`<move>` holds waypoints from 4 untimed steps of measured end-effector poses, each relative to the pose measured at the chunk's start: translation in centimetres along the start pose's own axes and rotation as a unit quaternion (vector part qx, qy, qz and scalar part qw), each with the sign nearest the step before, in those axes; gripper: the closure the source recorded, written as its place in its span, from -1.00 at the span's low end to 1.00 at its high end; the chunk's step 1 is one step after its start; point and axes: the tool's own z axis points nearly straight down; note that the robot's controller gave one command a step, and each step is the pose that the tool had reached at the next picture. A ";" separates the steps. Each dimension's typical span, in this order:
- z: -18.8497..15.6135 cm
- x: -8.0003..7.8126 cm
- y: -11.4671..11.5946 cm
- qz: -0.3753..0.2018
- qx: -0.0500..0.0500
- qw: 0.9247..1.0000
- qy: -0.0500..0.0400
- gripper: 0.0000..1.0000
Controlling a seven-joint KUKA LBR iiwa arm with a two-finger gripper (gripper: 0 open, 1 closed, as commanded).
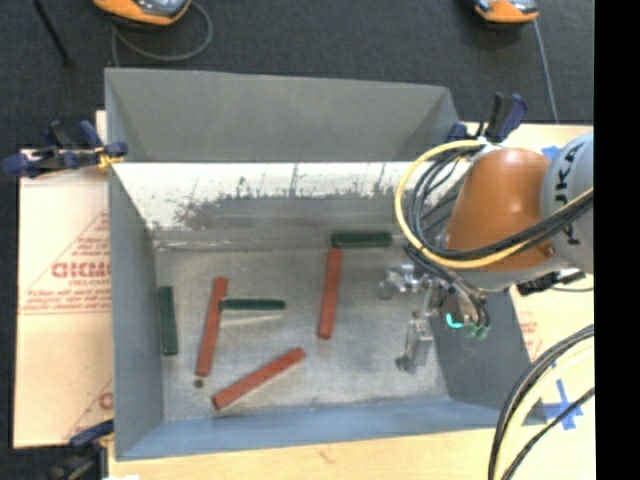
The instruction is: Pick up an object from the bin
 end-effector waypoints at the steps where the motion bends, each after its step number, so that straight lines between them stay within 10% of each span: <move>1: 7.3 -7.0 5.8 -0.189 0.000 0.982 -0.006 -1.00; 2: 4.1 -7.4 4.8 -0.340 0.002 0.940 -0.005 -1.00; 3: 4.2 -8.3 8.8 -0.454 0.001 0.891 -0.005 -1.00; 4: 7.1 -8.9 9.9 -0.590 0.003 0.808 -0.006 -1.00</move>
Offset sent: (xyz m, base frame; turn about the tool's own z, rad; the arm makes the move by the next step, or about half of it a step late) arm 0.0681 0.0571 -0.0736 -0.3811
